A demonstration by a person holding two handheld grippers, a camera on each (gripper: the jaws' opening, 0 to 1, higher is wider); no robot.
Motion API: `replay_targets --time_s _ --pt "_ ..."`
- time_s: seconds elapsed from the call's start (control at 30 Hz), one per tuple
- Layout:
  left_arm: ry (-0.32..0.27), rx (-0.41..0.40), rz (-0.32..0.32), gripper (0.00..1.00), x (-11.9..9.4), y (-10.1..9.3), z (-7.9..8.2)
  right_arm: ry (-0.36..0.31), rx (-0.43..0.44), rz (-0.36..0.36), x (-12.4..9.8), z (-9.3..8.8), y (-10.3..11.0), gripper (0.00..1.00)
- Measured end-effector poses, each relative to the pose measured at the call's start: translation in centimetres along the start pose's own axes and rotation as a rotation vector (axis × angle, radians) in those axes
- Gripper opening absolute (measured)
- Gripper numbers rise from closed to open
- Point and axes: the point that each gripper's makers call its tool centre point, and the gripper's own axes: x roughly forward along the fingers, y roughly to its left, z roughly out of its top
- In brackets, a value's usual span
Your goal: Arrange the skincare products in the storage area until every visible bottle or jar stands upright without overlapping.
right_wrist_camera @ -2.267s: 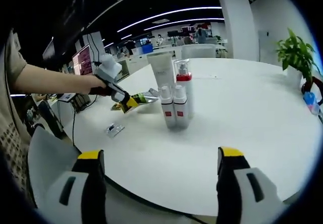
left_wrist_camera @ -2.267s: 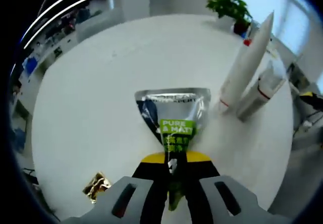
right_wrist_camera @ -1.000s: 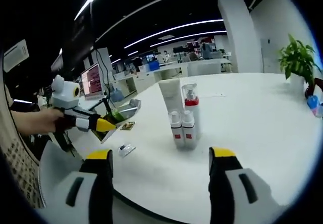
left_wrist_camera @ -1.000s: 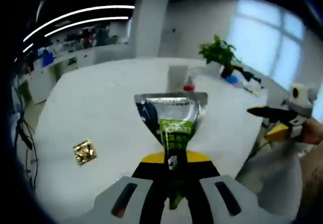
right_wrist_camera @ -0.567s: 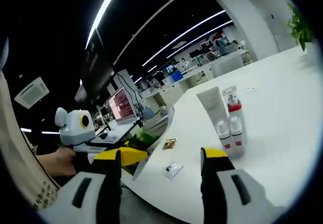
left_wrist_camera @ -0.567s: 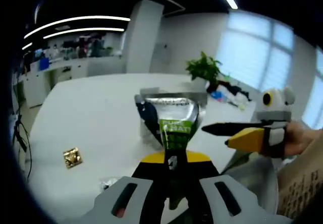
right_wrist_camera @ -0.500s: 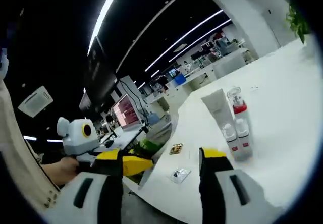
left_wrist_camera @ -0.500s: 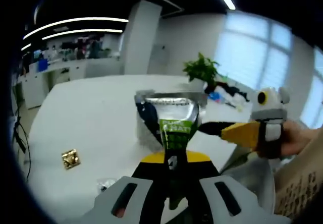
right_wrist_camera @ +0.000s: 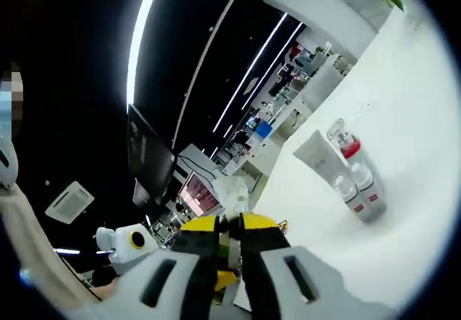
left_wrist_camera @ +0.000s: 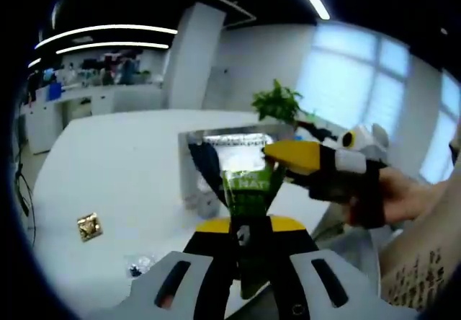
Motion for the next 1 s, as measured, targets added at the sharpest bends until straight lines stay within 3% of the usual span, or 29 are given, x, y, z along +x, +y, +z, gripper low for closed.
replay_targets --time_s 0.1,0.13,0.4,0.5,0.6,0.77,0.87,0.93,1.0 --pt "-0.013 -0.015 -0.012 0.46 -0.1 0.1 0.1 -0.001 0.008 0.02 -0.3 0.3 0.3 0.03" --pt "-0.013 -0.011 -0.023 0.5 -0.1 0.0 0.1 0.0 -0.004 0.009 -0.4 0.4 0.1 0.02" --pt "-0.025 0.002 -0.058 0.62 -1.2 0.0 0.5 -0.01 0.06 0.06 -1.9 1.7 -0.1 0.01" --pt "-0.031 -0.025 -0.097 0.63 -1.5 -0.3 0.8 0.001 0.072 0.096 -2.4 2.0 0.5 0.01" --pt "-0.005 -0.068 -0.22 0.66 -2.0 -2.0 0.7 0.039 0.085 0.151 -2.6 2.1 1.6 0.01" --pt "0.041 -0.037 -0.334 0.7 -2.3 -3.6 0.6 0.087 0.103 0.294 -3.3 2.7 4.7 0.01" --pt "0.026 -0.062 -0.397 0.69 -2.6 -4.5 1.0 0.114 0.086 0.387 -3.6 3.1 6.6 0.01" --pt "0.025 -0.091 -0.432 0.64 -2.8 -5.0 1.1 0.125 0.057 0.398 -3.6 3.1 7.0 0.01" --pt "0.025 -0.123 -0.476 0.5 -3.1 -5.8 1.2 0.129 0.043 0.407 -3.5 3.3 7.4 0.01"
